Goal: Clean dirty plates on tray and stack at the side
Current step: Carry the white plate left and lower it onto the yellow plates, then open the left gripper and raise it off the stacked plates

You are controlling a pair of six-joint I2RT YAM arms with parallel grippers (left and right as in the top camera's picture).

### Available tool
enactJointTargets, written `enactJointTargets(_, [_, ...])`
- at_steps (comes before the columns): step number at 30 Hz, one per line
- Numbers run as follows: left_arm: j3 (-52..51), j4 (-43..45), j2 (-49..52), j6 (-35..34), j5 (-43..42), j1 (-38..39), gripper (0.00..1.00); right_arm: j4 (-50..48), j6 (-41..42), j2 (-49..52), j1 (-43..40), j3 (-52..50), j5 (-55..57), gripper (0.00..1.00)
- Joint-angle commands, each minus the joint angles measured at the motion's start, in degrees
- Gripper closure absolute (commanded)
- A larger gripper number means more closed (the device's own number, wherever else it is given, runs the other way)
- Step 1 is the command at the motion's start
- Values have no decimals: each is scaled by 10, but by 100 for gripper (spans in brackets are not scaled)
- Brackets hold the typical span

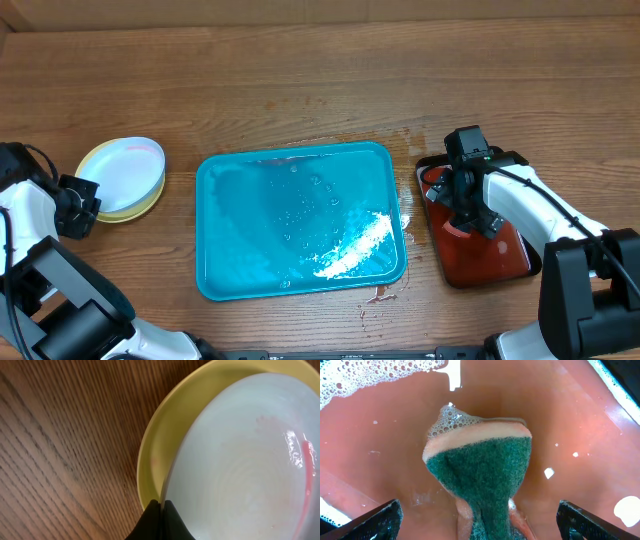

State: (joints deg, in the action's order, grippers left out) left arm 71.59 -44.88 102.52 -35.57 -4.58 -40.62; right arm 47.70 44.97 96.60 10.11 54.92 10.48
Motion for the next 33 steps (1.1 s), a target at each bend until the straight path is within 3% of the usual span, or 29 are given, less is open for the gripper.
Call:
enactJointTargets(1, [2, 6, 1, 6, -8, -3, 96, -1, 0, -2, -2, -1, 1, 0])
enactJointTargets(8, [2, -10, 1, -24, 53, -9, 96, -1, 0, -2, -2, -1, 1, 0])
enactJointTargets(16, [2, -13, 1, -9, 50, -42, 96, -1, 0, -2, -2, -1, 1, 0])
enactJointTargets(17, [2, -13, 1, -2, 50, -42, 93, -1, 0, -2, -2, -1, 1, 0])
enactJointTargets(21, [2, -12, 1, 15, 44, -39, 64, -1, 0, -2, -2, -1, 1, 0])
enactJointTargets(22, [2, -10, 1, 18, 36, -39, 63, -1, 0, -2, -2, -1, 1, 0])
enactJointTargets(29, [2, 7, 1, 35, -1, -39, 64, -1, 0, -2, -2, -1, 1, 0])
enactJointTargets(33, [2, 28, 1, 64, -31, -28, 70, -1, 0, -2, -2, -1, 1, 0])
